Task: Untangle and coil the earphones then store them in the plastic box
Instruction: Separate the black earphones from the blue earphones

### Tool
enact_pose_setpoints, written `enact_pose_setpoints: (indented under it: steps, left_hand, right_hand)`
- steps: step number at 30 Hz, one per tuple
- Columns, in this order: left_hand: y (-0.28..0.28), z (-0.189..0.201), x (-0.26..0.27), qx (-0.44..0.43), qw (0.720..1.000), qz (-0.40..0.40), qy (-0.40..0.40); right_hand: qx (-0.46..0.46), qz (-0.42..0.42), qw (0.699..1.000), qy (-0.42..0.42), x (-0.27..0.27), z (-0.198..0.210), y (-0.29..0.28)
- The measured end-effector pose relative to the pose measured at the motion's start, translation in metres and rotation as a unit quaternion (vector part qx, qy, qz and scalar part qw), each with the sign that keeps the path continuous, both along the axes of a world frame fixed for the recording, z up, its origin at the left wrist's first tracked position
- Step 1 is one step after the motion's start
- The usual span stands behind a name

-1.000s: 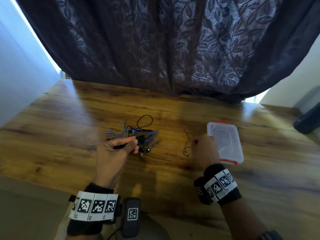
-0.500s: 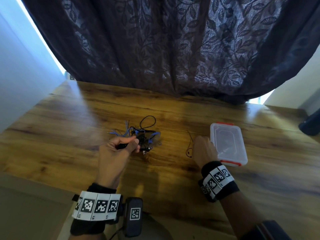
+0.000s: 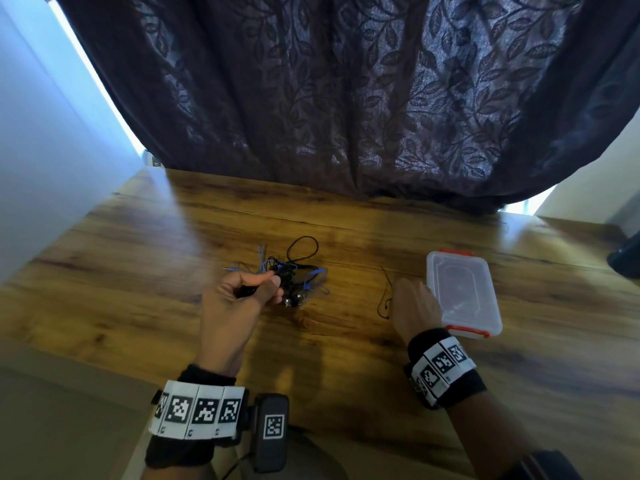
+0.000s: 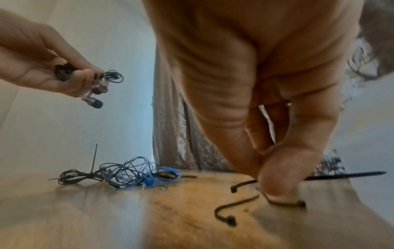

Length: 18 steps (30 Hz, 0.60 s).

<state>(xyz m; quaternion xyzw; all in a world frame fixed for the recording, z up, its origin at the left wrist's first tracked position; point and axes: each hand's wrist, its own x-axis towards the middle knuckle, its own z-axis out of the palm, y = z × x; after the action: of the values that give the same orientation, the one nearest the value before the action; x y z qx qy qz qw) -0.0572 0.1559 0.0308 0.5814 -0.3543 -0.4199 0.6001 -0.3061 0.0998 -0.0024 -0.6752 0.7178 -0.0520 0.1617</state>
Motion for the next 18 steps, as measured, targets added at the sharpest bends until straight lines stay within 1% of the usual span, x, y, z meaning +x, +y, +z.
enact_pose_setpoints:
  steps: [3,5,6,7,8,9,10,12,13,14,15,16,18]
  left_hand:
    - [0.001,0.002,0.001,-0.007,1.0,-0.007,0.007]
    - [0.003,0.004,0.0,-0.012,1.0,-0.015,0.01]
    - [0.003,0.005,-0.001,-0.015,1.0,-0.022,0.01]
    - [0.004,0.006,-0.002,-0.017,0.999,-0.03,0.01]
    - [0.004,0.008,-0.003,-0.019,0.999,-0.038,0.011]
    - [0.004,0.009,-0.004,-0.021,0.999,-0.044,0.013]
    - [0.004,0.012,-0.005,-0.024,0.998,-0.049,0.014]
    - [0.004,0.016,-0.006,-0.029,0.998,-0.05,0.01]
    - [0.005,0.018,-0.006,-0.035,0.998,-0.045,-0.008]
    - [0.004,0.02,-0.004,-0.044,0.998,-0.035,-0.041]
    - [0.004,0.021,-0.002,-0.054,0.995,-0.023,-0.084]
    - [0.003,0.022,0.001,-0.061,0.99,-0.012,-0.126]
    - [0.002,0.022,0.007,-0.063,0.98,0.001,-0.191]
  right_hand:
    - [-0.035,-0.001,0.999,0.015,0.002,0.011,0.006]
    - [-0.107,-0.004,0.994,-0.004,0.008,0.02,0.01]
    - [-0.139,0.002,0.99,-0.032,0.012,0.026,0.011]
    - [-0.156,0.014,0.985,-0.076,0.018,0.031,0.011]
    - [-0.142,0.015,0.979,-0.147,0.026,0.037,0.011]
    - [-0.096,0.007,0.968,-0.232,0.036,0.042,0.012]
    - [-0.038,-0.006,0.947,-0.319,0.047,0.045,0.014]
    - [0.055,-0.062,0.874,-0.479,0.068,0.044,0.017]
    - [0.084,-0.097,0.832,-0.539,0.077,0.042,0.023]
    - [0.099,-0.126,0.798,-0.58,0.086,0.04,0.029]
    - [0.104,-0.152,0.774,-0.606,0.092,0.039,0.035]
    - [0.101,-0.166,0.76,-0.62,0.096,0.038,0.042]
    - [0.092,-0.154,0.748,-0.639,0.102,0.037,0.053]
